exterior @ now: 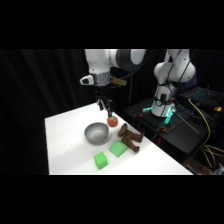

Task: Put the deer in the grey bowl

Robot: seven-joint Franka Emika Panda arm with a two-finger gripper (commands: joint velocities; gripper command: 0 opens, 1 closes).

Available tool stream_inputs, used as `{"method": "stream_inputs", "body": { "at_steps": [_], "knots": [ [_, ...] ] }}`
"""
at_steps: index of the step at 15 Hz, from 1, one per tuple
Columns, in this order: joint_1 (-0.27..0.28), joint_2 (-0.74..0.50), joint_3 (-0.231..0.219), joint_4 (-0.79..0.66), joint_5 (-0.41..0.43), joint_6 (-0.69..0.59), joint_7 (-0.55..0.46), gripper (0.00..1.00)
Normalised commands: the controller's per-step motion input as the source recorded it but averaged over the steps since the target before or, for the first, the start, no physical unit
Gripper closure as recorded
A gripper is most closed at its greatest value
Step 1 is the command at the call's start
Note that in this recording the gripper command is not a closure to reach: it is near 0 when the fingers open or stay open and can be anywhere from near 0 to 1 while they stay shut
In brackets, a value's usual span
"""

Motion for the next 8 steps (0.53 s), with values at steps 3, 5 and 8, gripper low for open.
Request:
{"method": "stream_inputs", "body": {
  "at_steps": [3,5,8],
  "knots": [
    [-0.034,-0.34,0.01,-0.53,0.228,0.42,-0.42,0.0],
    [-0.022,-0.26,0.002,-0.53,0.304,0.51,-0.43,0.0],
    [0.004,-0.13,0.016,-0.43,0.23,0.49,-0.37,0.0]
  ]
}}
